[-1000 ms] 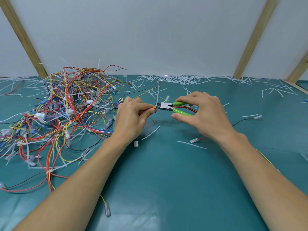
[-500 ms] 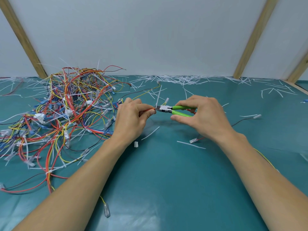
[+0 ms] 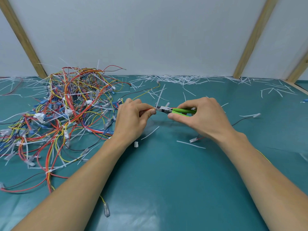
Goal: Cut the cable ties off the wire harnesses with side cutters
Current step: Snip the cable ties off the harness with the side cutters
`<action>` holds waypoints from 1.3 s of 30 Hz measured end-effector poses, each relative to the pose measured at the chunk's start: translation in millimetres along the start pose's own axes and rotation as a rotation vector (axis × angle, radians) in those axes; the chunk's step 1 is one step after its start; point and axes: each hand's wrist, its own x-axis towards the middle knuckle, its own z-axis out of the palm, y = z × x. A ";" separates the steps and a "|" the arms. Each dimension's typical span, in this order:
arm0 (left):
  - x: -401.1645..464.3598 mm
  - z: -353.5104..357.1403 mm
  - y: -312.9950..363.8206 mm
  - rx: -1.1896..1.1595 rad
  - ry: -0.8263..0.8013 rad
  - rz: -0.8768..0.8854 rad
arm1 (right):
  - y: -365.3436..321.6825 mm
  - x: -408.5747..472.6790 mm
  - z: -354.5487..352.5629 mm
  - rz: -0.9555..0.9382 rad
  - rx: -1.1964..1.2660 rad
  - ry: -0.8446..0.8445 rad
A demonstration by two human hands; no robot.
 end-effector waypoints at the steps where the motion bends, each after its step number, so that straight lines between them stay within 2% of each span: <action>1: -0.1 0.2 0.1 0.000 -0.002 -0.001 | -0.3 0.1 0.0 0.003 -0.001 -0.002; 15: -0.3 0.0 0.3 -0.012 -0.004 0.002 | -1.8 1.6 0.7 0.054 0.025 0.007; 39: 1.0 0.2 -2.6 -0.034 -0.001 -0.003 | -4.4 -2.1 3.3 -0.026 -0.118 0.012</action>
